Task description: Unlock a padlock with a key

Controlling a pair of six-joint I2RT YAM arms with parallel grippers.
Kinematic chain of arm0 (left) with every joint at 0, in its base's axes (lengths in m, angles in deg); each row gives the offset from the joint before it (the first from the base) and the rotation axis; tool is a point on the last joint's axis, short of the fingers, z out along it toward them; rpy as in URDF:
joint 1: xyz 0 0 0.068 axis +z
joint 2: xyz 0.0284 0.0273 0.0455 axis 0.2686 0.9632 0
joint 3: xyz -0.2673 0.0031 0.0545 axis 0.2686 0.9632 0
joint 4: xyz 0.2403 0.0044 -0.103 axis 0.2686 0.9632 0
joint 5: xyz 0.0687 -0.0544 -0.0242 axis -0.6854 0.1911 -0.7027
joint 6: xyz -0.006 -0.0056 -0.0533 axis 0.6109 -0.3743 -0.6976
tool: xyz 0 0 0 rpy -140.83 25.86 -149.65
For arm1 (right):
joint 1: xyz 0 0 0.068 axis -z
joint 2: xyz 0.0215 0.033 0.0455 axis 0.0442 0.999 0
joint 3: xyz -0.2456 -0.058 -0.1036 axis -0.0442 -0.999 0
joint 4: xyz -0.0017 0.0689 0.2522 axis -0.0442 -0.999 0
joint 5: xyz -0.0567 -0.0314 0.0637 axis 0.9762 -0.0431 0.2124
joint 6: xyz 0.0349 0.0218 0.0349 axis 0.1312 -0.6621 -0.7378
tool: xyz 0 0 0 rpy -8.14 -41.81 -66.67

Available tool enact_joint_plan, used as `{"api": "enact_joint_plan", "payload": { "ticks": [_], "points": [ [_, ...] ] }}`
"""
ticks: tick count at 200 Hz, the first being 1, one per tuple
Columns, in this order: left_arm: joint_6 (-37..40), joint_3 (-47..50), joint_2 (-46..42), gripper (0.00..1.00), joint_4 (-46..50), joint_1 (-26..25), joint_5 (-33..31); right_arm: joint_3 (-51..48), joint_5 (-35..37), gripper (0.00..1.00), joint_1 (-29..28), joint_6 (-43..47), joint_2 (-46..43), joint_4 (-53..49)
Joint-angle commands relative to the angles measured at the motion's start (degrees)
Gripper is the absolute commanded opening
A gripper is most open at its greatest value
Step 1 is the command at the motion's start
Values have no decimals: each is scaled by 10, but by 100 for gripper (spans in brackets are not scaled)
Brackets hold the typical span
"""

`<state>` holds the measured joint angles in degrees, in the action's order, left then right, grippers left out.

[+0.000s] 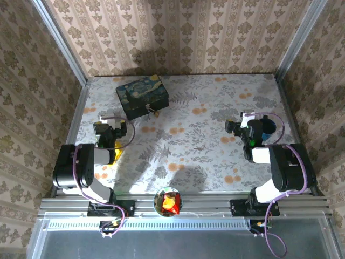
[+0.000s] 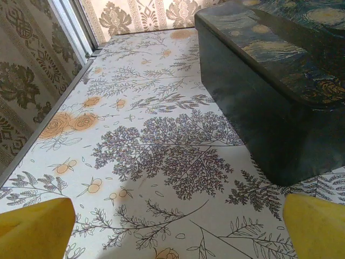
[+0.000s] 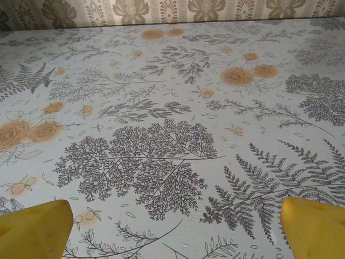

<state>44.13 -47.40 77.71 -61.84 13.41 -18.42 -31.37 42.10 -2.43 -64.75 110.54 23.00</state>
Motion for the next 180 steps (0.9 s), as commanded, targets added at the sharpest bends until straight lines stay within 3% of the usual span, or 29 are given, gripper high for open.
{"api": "enact_joint_plan", "payload": {
  "ticks": [1, 180],
  "points": [
    [8, -4, -3, 100, 1, -1, 7, 9, 12, 100, -4, -2, 1, 0],
    [5, -5, -3, 100, 4, 2, 12, 8, 12, 100, -3, -2, 1, 0]
  ]
}}
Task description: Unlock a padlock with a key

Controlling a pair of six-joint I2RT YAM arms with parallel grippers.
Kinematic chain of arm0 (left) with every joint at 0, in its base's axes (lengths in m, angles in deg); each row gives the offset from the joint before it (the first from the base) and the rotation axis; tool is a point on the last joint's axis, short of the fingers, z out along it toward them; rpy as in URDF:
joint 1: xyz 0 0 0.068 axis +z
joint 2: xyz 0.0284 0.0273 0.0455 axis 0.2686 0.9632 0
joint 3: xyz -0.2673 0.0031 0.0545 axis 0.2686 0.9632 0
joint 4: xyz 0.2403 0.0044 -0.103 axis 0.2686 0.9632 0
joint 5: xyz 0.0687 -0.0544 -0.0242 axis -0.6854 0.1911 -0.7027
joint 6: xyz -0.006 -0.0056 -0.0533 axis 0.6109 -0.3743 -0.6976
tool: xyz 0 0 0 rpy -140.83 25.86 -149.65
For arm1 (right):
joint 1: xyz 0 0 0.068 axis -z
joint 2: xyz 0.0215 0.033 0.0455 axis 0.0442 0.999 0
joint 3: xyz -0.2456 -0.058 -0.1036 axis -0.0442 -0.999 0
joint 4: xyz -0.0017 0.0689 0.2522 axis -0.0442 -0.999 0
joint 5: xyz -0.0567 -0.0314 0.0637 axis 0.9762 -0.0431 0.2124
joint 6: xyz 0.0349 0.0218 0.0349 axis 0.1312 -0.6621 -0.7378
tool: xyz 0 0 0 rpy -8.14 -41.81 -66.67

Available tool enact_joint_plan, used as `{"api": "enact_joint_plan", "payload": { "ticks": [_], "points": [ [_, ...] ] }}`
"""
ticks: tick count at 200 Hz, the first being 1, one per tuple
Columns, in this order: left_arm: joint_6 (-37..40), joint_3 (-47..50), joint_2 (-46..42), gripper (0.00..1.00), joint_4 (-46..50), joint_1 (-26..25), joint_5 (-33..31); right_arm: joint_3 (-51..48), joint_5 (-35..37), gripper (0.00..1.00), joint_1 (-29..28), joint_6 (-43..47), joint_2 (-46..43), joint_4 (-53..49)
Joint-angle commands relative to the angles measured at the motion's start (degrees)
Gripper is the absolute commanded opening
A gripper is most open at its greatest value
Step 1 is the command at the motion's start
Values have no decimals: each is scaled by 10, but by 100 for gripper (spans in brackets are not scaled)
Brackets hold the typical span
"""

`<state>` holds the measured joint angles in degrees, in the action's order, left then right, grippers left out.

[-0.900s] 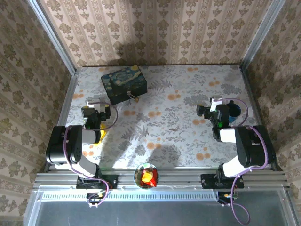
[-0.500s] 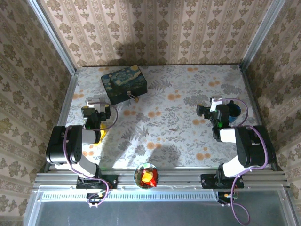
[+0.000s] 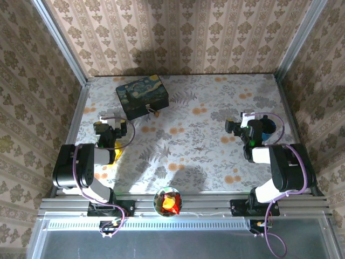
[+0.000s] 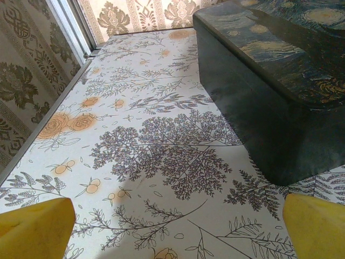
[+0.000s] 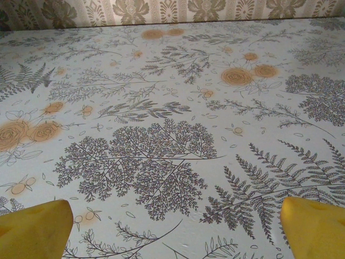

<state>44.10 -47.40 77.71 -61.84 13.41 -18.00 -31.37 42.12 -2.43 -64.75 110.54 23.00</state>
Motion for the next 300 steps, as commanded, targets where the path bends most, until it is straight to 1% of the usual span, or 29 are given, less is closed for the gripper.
{"api": "enact_joint_plan", "payload": {
  "ticks": [1, 54, 75, 95, 111, 152, 155, 172, 191, 202, 211, 222, 235, 261, 280, 300],
  "points": [
    [5, -5, -3, 100, 4, 2, 8, 8, 12, 100, -4, -2, 0, 0],
    [-2, 0, -13, 100, 3, 6, 5, 7, 12, 100, -4, -1, 0, 2],
    [-12, 8, -33, 100, 3, 10, -7, 7, 12, 100, -4, -1, 0, 2],
    [-21, 11, -57, 100, 22, 14, -24, 7, 13, 100, -4, -2, 0, 3],
    [-27, 11, -82, 100, 45, 14, -38, 18, 26, 100, -4, -6, -11, -27],
    [-49, -3, -167, 100, 131, 16, -83, 60, 72, 100, -4, -28, -74, -165],
    [-51, -5, -173, 100, 138, 16, -86, 61, 76, 100, -4, -29, -89, -171],
    [-73, -21, -204, 100, 181, 16, -97, 75, 122, 100, -7, -54, -140, -248],
    [-111, -45, -238, 100, 249, 16, -94, 97, 172, 100, -13, -82, -193, -348],
    [-121, -64, -254, 100, 298, 14, -81, 106, 198, 100, -20, -96, -224, -402],
    [-128, -81, -267, 100, 342, 7, -83, 116, 216, 100, -29, -106, -245, -448],
    [-129, -94, -284, 100, 378, -8, -90, 131, 247, 100, -43, -130, -265, -505],
    [-137, -101, -307, 100, 407, -32, -105, 150, 265, 100, -64, -157, -280, -580],
    [-152, -103, -346, 100, 431, -87, -119, 179, 294, 100, -126, -214, -294, -701],
    [-163, -103, -356, 100, 440, -125, -120, 191, 290, 100, -177, -266, -290, -761],
    [-167, -94, -357, 100, 434, -154, -100, 188, 260, 100, -223, -305, -279, -782]
  ]
}}
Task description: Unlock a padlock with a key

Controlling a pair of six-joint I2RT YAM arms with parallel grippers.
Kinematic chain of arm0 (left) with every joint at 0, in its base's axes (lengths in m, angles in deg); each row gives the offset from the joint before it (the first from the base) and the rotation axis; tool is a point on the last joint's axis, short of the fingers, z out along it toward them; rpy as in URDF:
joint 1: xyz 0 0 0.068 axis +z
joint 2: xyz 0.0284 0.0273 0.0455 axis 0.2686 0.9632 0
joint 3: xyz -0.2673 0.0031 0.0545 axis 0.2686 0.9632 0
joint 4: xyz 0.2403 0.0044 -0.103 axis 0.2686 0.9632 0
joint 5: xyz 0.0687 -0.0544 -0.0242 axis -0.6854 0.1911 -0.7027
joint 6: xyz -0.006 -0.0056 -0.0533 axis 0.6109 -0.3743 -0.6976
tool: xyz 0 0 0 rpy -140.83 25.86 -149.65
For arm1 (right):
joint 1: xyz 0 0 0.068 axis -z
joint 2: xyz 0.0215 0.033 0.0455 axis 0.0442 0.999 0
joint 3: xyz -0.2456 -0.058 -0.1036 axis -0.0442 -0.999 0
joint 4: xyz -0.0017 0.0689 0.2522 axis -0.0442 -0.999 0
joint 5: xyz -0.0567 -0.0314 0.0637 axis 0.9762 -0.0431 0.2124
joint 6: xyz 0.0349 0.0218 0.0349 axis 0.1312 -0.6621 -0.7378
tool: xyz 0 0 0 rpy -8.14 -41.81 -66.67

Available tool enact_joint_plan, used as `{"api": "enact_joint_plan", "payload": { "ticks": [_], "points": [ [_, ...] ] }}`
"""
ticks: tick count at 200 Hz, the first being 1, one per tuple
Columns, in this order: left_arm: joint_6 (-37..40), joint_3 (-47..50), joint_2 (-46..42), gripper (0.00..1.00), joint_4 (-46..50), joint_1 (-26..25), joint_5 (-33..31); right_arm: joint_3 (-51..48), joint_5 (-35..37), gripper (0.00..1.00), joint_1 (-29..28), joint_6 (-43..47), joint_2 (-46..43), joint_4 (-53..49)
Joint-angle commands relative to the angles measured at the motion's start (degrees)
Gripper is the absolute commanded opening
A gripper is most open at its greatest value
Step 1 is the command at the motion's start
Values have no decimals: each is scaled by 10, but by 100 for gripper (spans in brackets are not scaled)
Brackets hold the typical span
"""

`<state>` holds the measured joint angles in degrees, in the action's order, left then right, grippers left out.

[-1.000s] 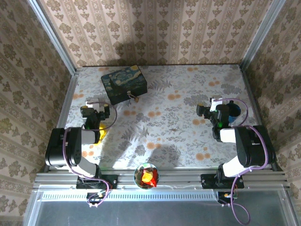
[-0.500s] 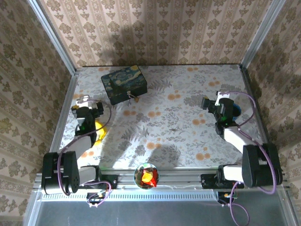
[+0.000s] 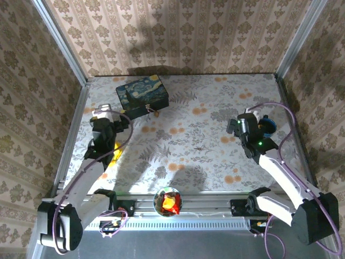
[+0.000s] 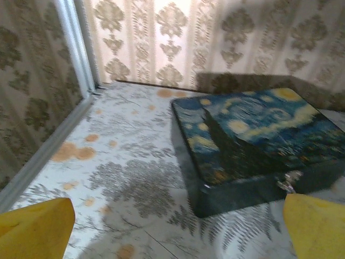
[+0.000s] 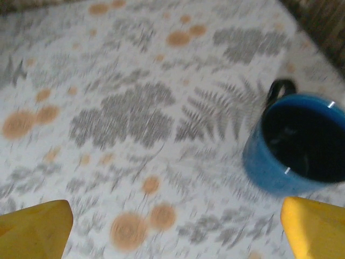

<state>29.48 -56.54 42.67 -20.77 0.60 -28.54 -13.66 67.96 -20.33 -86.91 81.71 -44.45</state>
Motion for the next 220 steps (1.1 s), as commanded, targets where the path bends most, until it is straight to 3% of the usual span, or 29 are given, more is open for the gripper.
{"api": "enact_joint_plan", "payload": {
  "ticks": [1, 65, 89, 168, 220],
  "points": [
    [-21, -2, -6, 100, 22, -27, 6, 11, 0, 99, -46, -85, 10, -108],
    [-49, 17, 28, 100, -32, -39, 35, 47, -107, 75, -131, -157, 116, -110],
    [-61, 14, 49, 100, -45, -39, 45, 86, -132, 71, -152, -170, 185, -128],
    [-57, 5, 55, 100, -22, -37, 47, 197, -202, 52, -159, -107, 370, -120],
    [-62, 4, 54, 100, -11, -34, 46, 229, -226, 39, -159, -83, 423, -122]
  ]
}}
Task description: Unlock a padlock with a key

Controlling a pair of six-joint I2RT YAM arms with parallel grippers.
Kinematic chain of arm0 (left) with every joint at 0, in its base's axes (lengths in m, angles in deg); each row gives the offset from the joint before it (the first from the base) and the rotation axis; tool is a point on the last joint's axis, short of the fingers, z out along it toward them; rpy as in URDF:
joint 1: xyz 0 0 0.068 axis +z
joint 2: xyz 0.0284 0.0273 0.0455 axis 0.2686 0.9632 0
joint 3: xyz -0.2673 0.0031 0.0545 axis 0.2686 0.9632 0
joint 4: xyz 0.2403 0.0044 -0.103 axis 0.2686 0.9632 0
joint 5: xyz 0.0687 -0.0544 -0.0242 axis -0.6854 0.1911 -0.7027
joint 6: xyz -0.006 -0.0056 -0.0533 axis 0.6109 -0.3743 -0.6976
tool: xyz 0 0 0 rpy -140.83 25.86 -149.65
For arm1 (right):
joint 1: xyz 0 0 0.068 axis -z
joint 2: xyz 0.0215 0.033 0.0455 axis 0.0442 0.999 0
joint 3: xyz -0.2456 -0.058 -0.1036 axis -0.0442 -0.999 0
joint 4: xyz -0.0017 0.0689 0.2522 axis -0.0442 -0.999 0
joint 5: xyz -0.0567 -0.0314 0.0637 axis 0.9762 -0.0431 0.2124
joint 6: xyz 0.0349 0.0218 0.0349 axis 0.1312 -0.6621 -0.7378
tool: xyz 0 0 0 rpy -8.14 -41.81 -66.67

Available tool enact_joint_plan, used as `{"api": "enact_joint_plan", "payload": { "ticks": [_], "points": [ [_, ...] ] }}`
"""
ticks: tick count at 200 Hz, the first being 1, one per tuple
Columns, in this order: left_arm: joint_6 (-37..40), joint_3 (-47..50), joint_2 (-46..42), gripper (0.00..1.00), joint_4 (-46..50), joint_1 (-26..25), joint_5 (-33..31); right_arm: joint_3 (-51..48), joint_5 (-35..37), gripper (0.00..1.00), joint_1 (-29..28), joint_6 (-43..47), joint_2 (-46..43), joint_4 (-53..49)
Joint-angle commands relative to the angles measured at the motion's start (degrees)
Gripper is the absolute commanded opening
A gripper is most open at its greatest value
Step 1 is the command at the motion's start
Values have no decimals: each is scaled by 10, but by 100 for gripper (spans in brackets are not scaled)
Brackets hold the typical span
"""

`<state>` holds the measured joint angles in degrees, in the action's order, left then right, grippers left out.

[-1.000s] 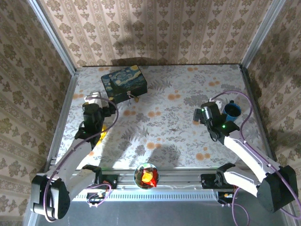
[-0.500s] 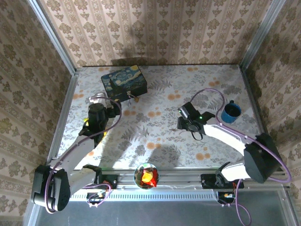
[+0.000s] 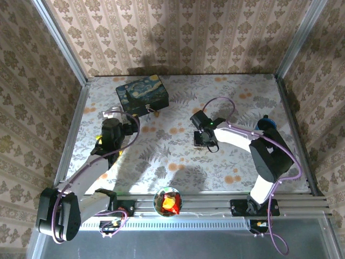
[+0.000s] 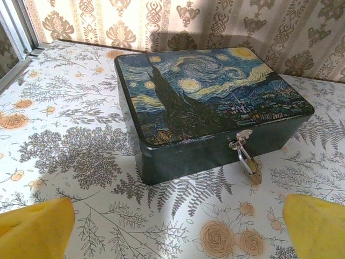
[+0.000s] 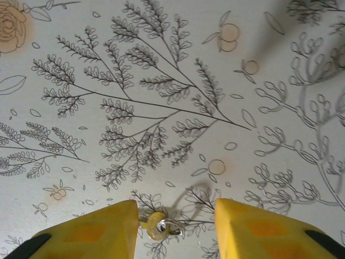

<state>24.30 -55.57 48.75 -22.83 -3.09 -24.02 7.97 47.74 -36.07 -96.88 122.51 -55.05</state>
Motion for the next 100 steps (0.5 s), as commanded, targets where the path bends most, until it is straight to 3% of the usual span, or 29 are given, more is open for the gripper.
{"api": "enact_joint_plan", "payload": {
  "ticks": [1, 48, 100],
  "points": [
    [-10, -6, -6, 100, 9, 2, 0, 13, -24, 39, -2, 16, 15, -16],
    [-14, -9, 5, 100, 7, 3, 4, 13, -59, 30, 2, 37, 44, -9],
    [-18, -7, 10, 100, 8, 4, 4, 9, -60, 27, 2, 36, 44, -23]
  ]
}}
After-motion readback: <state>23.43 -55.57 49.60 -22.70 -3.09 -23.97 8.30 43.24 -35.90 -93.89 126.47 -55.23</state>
